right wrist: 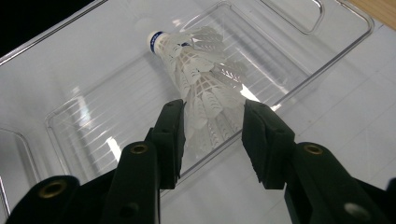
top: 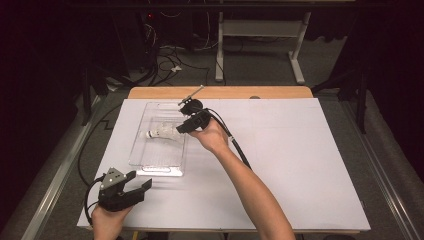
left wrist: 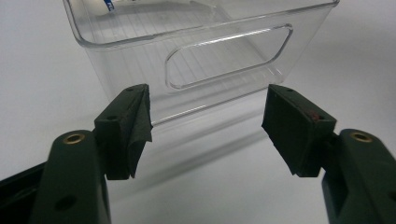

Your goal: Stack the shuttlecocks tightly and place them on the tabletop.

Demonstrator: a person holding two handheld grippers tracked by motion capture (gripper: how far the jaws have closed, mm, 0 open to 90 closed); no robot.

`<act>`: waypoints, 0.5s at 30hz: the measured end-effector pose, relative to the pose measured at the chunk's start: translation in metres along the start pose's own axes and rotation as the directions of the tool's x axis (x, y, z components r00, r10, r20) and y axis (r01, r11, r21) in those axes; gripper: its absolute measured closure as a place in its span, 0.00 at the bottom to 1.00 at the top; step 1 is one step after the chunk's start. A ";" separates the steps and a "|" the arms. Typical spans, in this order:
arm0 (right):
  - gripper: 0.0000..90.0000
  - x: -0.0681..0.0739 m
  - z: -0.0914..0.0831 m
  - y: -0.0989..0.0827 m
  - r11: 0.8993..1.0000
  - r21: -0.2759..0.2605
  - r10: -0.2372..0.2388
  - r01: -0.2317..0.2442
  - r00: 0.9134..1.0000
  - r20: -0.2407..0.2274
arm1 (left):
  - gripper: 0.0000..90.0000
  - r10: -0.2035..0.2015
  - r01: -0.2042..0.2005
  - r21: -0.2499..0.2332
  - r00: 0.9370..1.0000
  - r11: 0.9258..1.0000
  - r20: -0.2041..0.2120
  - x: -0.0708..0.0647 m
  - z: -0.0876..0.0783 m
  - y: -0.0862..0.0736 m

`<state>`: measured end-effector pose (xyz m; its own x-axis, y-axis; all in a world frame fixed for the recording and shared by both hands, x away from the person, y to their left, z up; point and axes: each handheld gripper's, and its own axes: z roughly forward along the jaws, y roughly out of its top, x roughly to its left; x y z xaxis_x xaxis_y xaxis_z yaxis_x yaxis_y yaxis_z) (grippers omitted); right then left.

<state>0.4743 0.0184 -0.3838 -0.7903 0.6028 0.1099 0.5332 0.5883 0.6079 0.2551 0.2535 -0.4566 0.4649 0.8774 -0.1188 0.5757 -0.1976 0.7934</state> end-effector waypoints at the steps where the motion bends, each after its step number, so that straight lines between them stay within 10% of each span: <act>1: 0.66 -0.001 -0.001 0.000 1.000 -0.005 -0.005 0.005 1.000 0.001 | 0.37 0.001 -0.001 0.000 1.000 1.000 0.000 0.000 0.000 0.000; 15: 0.63 -0.010 -0.008 -0.012 0.999 -0.025 0.027 -0.026 0.999 0.025 | 0.37 -0.002 0.002 -0.001 1.000 1.000 -0.001 0.000 0.000 0.000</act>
<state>0.4738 0.0009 -0.3858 -0.7680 0.6315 0.1069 0.5462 0.5587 0.6241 0.2551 0.2537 -0.4568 0.4630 0.8783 -0.1193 0.5761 -0.1959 0.7936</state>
